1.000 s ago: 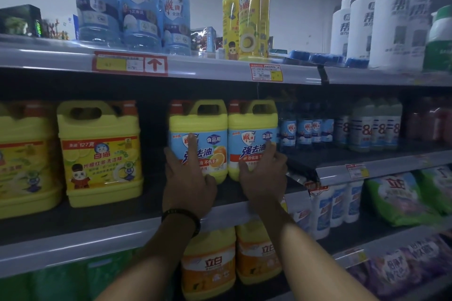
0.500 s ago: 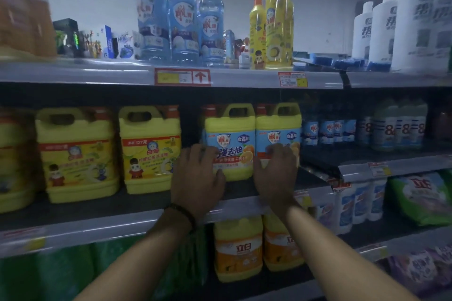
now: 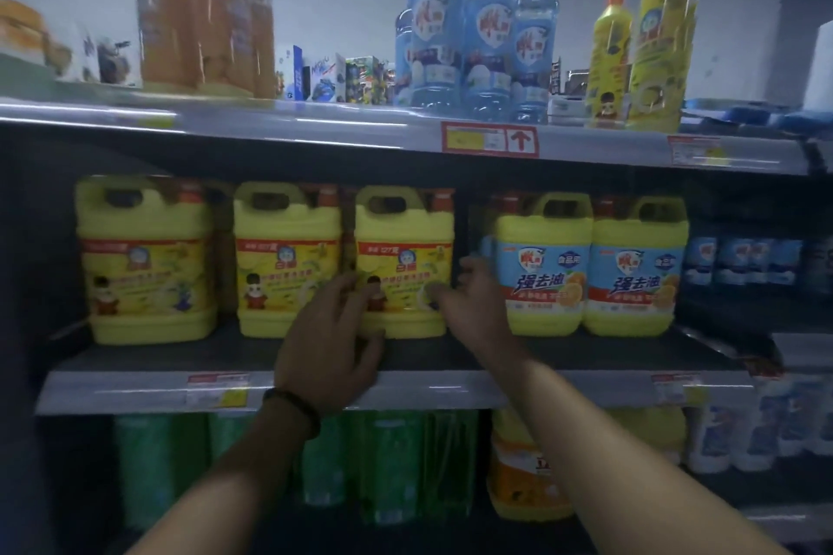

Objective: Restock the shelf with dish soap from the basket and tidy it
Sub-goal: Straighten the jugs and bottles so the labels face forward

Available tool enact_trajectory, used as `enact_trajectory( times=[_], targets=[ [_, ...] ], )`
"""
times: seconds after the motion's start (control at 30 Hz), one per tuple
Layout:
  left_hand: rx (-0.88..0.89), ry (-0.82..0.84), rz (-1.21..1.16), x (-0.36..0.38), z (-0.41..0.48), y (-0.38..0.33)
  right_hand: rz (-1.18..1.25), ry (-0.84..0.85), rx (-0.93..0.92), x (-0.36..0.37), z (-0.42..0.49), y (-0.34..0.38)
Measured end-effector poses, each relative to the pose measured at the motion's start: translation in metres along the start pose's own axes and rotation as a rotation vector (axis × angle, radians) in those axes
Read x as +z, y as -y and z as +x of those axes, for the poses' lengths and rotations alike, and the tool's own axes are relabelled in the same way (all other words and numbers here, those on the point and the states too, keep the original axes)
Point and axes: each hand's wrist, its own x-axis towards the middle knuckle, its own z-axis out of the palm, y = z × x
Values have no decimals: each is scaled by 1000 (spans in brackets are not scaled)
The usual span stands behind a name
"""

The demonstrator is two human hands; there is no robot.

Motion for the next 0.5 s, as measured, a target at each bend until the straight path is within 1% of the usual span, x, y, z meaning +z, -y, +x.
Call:
enact_trajectory(
  times=[0.13, 0.3, 0.37, 0.43, 0.5],
  targets=[
    [-1, 19, -41, 3, -1, 3, 96, 95, 104, 10, 8, -2],
    [-15, 73, -50, 6, -3, 6, 241, 147, 75, 14, 15, -7],
    [-3, 99, -66, 5, -2, 7, 263, 132, 57, 13, 10, -6],
    [8, 123, -64, 1, -2, 6, 269, 84, 24, 10, 3, -6],
    [-17, 136, -64, -2, -2, 2, 208, 32, -81, 6, -10, -6]
  ],
)
